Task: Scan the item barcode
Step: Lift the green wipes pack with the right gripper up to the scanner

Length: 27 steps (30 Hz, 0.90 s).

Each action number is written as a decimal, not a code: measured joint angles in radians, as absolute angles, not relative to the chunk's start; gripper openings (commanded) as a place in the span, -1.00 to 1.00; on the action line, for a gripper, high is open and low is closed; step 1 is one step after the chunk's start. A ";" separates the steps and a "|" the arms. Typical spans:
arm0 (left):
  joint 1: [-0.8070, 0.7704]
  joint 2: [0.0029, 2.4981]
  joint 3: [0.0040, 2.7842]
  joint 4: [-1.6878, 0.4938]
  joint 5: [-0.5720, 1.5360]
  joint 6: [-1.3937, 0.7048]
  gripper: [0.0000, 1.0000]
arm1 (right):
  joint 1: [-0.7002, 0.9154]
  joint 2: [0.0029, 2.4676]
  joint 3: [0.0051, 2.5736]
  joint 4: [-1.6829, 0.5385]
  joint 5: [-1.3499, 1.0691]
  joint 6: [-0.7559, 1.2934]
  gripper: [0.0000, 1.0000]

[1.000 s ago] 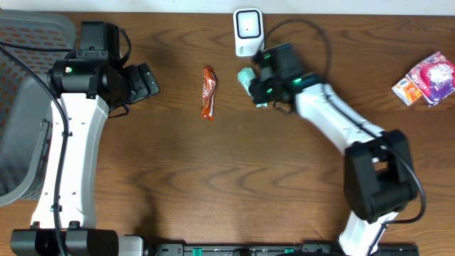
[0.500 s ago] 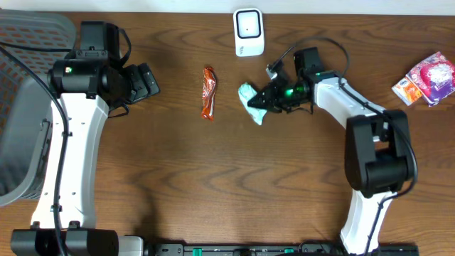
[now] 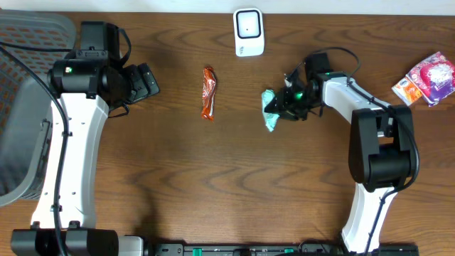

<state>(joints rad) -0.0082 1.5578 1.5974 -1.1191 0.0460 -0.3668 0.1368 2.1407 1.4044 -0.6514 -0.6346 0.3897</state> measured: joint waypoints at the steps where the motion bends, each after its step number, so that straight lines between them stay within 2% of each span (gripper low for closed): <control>1: -0.009 1.558 1.597 -1.119 0.046 -0.367 0.96 | 0.137 2.133 1.410 -0.657 -0.599 0.385 -0.10; 6: -0.008 1.558 1.597 -1.119 0.046 -0.367 0.96 | 0.138 2.115 1.452 -0.741 -0.413 0.354 0.01; 11: -0.009 1.558 1.597 -1.119 0.046 -0.367 0.95 | 0.134 2.125 1.516 -0.870 -0.268 0.310 0.01; 20: -0.008 1.558 1.597 -1.119 0.046 -0.367 0.95 | 0.166 2.140 1.723 -1.047 -0.227 0.221 0.01; 27: -0.009 1.558 1.597 -1.119 0.046 -0.367 0.96 | 0.313 2.140 1.761 -1.020 -0.234 0.169 0.01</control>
<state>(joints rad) -0.0086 1.5578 1.5974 -1.1191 0.0456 -0.3668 0.3130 2.1395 1.7615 -1.0199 -0.2337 0.1688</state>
